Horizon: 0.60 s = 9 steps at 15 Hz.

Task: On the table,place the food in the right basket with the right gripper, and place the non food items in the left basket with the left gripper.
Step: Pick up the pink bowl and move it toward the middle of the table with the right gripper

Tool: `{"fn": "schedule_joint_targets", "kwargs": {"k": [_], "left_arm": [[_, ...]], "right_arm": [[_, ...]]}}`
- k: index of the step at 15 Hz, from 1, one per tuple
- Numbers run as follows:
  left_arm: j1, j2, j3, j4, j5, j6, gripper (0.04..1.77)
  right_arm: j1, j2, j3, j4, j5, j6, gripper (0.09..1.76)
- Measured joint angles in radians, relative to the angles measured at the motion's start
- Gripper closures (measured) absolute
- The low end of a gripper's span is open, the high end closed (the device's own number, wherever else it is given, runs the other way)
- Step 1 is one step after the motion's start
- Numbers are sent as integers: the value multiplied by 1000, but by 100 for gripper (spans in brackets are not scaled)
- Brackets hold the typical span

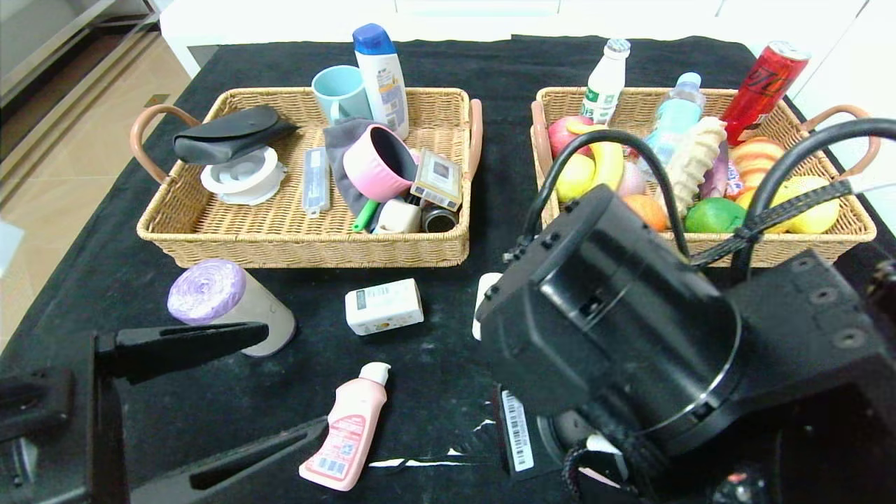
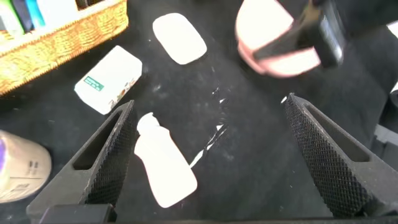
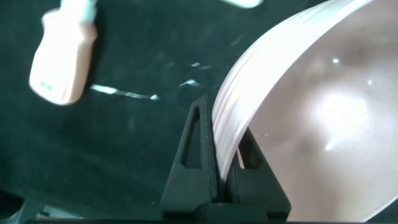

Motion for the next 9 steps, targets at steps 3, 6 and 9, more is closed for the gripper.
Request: {"fn": "schedule_joint_targets", "kwargs": {"k": [3,6,9], "left_arm": [[2,-24,-12,3,0,1,9],[2,-37,-15,3,0,1,9],[1,-43,-15,3,0,1,9]], "right_arm": [[36,46,-35,4,-1,0,165],[58,83,-78,4,-2,1,165],[77,113,-91,3,-6,13,165]]}}
